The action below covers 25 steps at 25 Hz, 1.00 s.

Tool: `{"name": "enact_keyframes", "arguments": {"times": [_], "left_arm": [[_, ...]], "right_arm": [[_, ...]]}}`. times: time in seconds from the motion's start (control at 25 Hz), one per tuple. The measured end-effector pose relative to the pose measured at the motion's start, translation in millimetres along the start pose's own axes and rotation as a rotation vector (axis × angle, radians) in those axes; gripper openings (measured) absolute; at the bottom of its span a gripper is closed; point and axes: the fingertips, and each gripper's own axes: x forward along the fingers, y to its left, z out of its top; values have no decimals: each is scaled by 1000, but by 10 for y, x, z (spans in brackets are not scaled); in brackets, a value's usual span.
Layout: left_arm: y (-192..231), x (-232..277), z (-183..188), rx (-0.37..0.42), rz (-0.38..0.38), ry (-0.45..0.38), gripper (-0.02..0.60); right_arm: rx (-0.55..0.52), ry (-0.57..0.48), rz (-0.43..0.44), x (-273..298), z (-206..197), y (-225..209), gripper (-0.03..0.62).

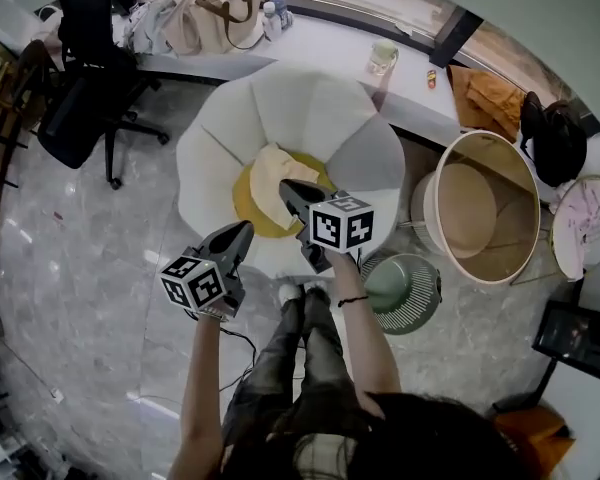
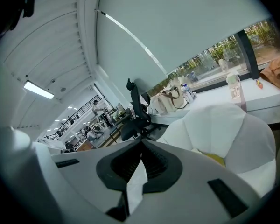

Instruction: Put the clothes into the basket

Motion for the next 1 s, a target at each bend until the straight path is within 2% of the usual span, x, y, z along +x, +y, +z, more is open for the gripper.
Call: {"name": "enact_keyframes", "arguments": {"times": [0.24, 0.36, 0.6, 1.0], "left_arm": [[298, 256, -114, -6, -4, 4, 11], [462, 356, -212, -22, 7, 13, 11], [725, 563, -511, -39, -23, 71, 11], [1133, 800, -994, -100, -14, 135, 11]], "right_arm": [[2, 47, 4, 269, -139, -346, 9], [34, 96, -10, 412, -357, -552, 9], [50, 157, -27, 647, -730, -916, 9], [-2, 290, -21, 937, -1203, -1160, 9]]}}
